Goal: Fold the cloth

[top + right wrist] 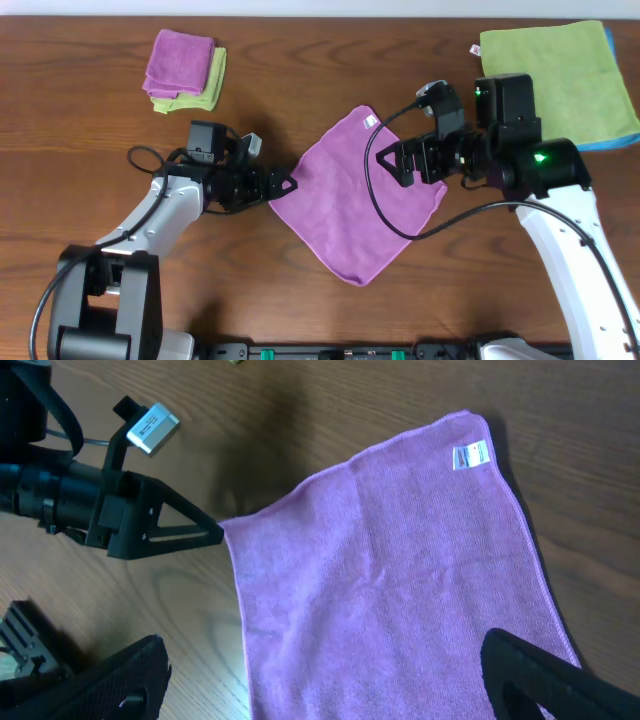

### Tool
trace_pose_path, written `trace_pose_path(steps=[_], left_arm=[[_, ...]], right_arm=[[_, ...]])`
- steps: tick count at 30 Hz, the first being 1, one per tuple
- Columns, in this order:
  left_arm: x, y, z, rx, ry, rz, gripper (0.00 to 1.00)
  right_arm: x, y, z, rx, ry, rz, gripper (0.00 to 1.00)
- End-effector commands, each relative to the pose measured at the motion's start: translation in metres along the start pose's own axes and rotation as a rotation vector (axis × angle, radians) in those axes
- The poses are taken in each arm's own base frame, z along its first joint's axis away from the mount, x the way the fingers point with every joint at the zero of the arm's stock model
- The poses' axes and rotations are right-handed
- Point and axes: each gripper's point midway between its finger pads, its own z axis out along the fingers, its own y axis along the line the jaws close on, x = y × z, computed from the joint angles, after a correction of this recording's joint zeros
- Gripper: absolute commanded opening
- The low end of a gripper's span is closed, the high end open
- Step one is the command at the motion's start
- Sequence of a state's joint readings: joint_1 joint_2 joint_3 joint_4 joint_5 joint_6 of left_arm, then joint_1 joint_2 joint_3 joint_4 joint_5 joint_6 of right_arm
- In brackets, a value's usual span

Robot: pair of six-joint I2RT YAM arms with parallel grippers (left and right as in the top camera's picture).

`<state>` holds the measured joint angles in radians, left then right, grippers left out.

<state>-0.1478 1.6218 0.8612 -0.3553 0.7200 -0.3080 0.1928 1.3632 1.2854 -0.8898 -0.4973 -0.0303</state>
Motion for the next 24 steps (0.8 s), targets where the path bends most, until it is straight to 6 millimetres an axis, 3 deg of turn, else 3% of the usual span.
trace_pose_path(steps=[1, 10, 14, 24], left_arm=[[-0.006, 0.009, 0.002, -0.058, -0.02, 0.043, 0.92], [-0.013, 0.013, 0.008, -0.062, -0.037, 0.065, 0.92], [-0.011, 0.017, 0.013, -0.063, -0.02, 0.053, 0.86], [-0.009, 0.02, 0.02, -0.064, -0.004, 0.052, 0.83]], right_arm=[[-0.001, -0.001, -0.002, 0.002, -0.007, -0.011, 0.99], [-0.002, -0.001, -0.002, 0.003, -0.008, -0.012, 0.99], [-0.002, -0.001, -0.002, 0.003, -0.007, -0.012, 0.99], [-0.005, -0.001, -0.002, 0.003, -0.021, -0.019, 0.99]])
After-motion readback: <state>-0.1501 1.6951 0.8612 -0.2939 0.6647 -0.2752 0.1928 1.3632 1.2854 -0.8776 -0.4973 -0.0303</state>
